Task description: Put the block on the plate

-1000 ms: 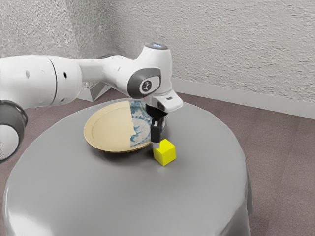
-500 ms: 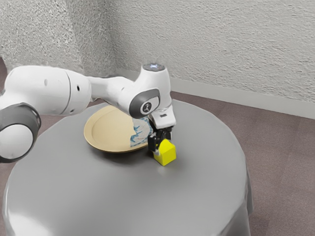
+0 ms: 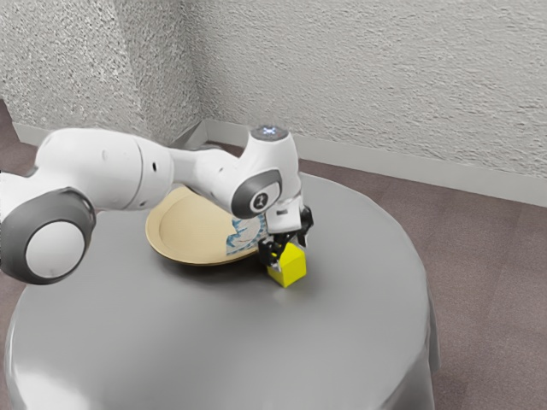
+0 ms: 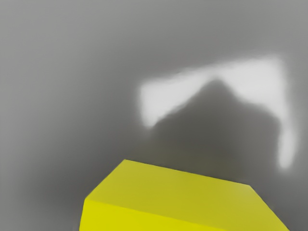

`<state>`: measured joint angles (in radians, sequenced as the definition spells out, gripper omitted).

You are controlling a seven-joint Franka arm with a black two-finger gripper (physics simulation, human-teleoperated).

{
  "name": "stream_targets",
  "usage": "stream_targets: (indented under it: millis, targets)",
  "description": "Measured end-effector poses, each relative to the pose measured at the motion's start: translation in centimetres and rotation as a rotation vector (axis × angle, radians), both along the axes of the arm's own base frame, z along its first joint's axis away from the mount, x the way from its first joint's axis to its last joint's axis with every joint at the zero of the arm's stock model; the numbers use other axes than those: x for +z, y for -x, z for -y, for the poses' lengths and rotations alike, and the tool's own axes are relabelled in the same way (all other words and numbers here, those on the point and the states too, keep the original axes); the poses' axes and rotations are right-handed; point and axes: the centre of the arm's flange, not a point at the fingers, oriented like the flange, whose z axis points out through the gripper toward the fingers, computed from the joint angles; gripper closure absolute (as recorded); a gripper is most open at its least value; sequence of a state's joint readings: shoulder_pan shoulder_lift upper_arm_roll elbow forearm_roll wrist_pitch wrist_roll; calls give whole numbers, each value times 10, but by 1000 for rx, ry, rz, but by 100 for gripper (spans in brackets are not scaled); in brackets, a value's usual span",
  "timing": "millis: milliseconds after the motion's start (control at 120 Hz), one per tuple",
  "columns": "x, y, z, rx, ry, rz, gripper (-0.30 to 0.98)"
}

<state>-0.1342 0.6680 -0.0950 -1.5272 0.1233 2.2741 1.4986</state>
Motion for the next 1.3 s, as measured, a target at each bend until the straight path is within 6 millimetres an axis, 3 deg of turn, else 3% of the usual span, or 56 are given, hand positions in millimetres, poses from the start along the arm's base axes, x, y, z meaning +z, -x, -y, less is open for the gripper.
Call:
stream_targets:
  millis: [258,450,1300]
  targets:
    - [-12,-3,-8,-43,-1,-5,0]
    - [-15,-5,-11,-65,5,1,13]
    - [7,-10,9,-142,34,44,26]
